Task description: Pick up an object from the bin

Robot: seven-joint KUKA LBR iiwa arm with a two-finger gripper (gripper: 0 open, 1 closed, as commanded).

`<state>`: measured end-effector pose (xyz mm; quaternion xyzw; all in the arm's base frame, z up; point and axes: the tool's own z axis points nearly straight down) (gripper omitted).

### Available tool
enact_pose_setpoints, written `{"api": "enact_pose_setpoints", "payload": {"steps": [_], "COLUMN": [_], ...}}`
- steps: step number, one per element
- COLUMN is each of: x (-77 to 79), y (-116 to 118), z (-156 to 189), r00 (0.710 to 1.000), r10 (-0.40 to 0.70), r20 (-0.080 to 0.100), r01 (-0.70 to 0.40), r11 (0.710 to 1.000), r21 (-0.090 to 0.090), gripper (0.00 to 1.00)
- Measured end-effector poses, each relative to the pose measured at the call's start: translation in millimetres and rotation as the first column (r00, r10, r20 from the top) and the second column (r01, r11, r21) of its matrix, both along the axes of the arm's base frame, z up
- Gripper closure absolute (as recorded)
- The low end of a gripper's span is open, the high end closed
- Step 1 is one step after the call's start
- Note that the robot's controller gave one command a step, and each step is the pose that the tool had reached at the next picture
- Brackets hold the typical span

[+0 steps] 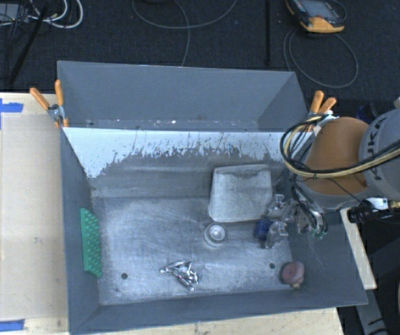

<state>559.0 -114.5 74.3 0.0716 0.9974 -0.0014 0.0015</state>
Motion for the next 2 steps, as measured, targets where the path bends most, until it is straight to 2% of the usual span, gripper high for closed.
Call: {"api": "enact_pose_setpoints", "payload": {"steps": [1, 2], "x": [4.1, 1.1], "y": [-11, -13], "z": [100, 178], "r00": [0.999, 0.999], "r10": [0.037, 0.053], "r20": [0.006, 0.006], "r01": [-0.037, -0.053], "r11": [0.999, 0.999], "r21": [0.001, 0.000], "gripper": [1.00, 1.00]}}
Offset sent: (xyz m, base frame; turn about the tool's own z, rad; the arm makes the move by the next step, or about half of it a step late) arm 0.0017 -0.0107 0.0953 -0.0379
